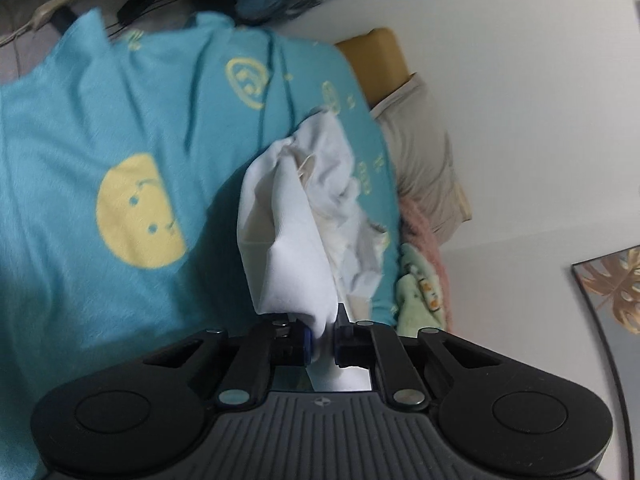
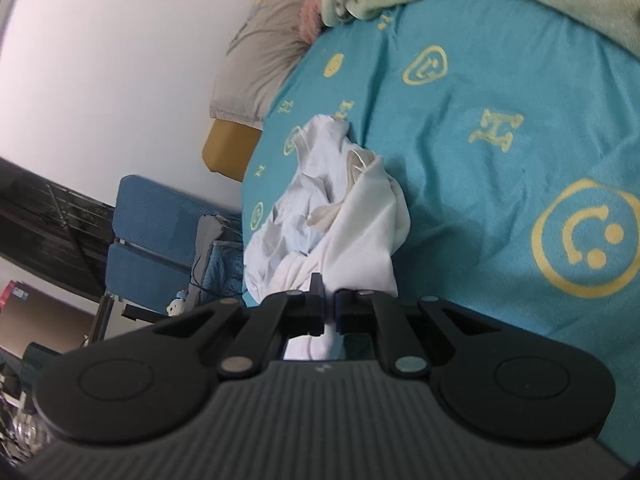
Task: Fold clothes
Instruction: 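Fold the held shirt over onto itself and open both grippers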
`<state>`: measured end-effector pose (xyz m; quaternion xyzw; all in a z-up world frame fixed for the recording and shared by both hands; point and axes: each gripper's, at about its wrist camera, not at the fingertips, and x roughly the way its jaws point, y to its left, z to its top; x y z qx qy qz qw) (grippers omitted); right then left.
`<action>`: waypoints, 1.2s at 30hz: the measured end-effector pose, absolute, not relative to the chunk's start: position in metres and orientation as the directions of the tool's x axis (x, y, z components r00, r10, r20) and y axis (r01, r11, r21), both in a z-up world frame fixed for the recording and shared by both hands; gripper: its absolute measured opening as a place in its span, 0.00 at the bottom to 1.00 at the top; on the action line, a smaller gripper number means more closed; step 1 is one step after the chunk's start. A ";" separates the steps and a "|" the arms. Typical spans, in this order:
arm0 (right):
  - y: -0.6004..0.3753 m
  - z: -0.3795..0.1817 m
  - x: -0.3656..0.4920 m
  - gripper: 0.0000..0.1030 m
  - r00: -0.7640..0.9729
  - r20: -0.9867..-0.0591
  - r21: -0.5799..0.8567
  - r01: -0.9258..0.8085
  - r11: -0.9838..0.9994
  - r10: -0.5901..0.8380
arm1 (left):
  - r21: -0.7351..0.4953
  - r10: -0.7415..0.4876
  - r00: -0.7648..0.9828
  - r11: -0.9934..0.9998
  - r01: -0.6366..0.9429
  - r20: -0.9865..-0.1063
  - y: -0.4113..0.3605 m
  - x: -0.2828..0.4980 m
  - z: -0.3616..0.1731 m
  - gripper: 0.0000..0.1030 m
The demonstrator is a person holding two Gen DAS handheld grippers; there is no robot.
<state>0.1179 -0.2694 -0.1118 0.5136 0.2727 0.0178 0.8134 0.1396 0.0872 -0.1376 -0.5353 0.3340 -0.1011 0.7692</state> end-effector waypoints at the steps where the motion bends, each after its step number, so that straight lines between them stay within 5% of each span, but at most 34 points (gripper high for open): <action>1: -0.269 -0.108 0.117 0.07 0.853 -0.421 0.844 0.244 0.478 0.307 | -0.897 -0.517 0.763 0.400 -0.186 -0.388 0.087 0.137 -0.129 0.08; 6: -0.270 -0.069 0.089 0.07 0.875 -0.384 0.845 0.204 0.494 0.295 | -0.892 -0.535 0.774 0.444 -0.086 -0.340 0.084 0.117 -0.075 0.07; 15: -0.268 -0.007 0.004 0.07 0.885 -0.362 0.835 0.169 0.524 0.292 | -0.881 -0.604 0.696 0.465 -0.088 -0.388 0.110 0.025 0.000 0.07; 28: -0.252 0.005 -0.118 0.07 0.896 -0.367 0.842 0.205 0.500 0.250 | -0.832 -0.583 0.646 0.534 -0.152 -0.492 0.121 -0.092 0.023 0.07; 36: -0.254 0.001 -0.076 0.08 0.871 -0.412 0.819 0.225 0.528 0.268 | -0.754 -0.519 0.625 0.632 -0.178 -0.583 0.110 -0.046 0.035 0.08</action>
